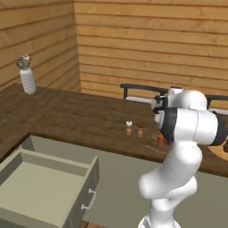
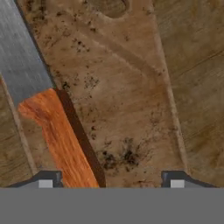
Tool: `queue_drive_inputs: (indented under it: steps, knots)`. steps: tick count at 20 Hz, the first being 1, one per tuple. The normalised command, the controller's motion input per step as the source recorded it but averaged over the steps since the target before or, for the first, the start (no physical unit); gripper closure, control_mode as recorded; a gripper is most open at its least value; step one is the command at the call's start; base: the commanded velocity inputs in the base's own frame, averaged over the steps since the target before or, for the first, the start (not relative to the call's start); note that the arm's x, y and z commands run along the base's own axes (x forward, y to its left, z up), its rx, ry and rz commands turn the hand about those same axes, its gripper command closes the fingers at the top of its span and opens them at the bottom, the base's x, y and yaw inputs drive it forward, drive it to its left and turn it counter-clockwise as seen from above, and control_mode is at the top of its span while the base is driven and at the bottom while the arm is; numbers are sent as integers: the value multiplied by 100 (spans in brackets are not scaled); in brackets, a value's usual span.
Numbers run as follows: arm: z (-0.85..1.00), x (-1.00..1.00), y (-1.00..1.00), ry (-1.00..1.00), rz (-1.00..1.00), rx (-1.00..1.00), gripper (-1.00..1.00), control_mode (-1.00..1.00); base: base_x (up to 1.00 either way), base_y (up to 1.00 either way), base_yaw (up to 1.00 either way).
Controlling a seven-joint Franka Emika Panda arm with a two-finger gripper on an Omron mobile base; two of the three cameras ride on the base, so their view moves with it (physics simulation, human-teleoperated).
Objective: Pick up the knife from the drawer and place it on the cutting board. Then place the meat from the plate to the cutting board.
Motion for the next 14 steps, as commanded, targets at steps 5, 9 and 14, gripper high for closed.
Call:
queue_drive_inputs:
  steps: [5,9,14]
  knots:
    - [84,-83,-53,-9,5,-2,-100,-100,0,0,0]
    - [19,-77,-96,0,20,-17,-100,-100,0,0,0]
    - [5,-72,-100,0,25,-19,-100,-100,0,0,0]
